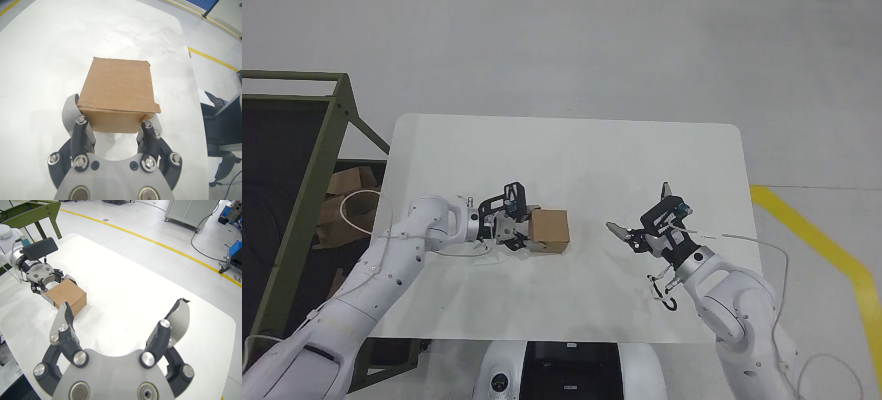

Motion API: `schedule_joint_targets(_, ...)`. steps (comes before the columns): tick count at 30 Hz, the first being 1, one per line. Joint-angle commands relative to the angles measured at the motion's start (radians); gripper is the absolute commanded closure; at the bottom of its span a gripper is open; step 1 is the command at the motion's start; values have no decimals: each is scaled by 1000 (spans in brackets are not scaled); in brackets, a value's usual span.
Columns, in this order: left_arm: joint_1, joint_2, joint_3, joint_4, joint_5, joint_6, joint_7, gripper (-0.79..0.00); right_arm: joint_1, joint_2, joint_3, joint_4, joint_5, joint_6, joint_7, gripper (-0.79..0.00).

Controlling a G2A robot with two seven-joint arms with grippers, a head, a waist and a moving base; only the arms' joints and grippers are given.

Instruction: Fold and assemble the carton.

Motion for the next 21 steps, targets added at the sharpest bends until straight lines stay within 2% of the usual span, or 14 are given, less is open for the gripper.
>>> schedule_joint_targets(1,-7,5,10,8,-1,0,8,-693,0,0,0,0,0,0,0,-785)
schedule_joint_targets(4,-16,12,21,16,-8,0,20,-785,0,0,0,0,0,0,0,-785)
schedule_joint_targets(21,-23,71,42,-4,-97,0,102,-785,0,0,0,0,0,0,0,-785)
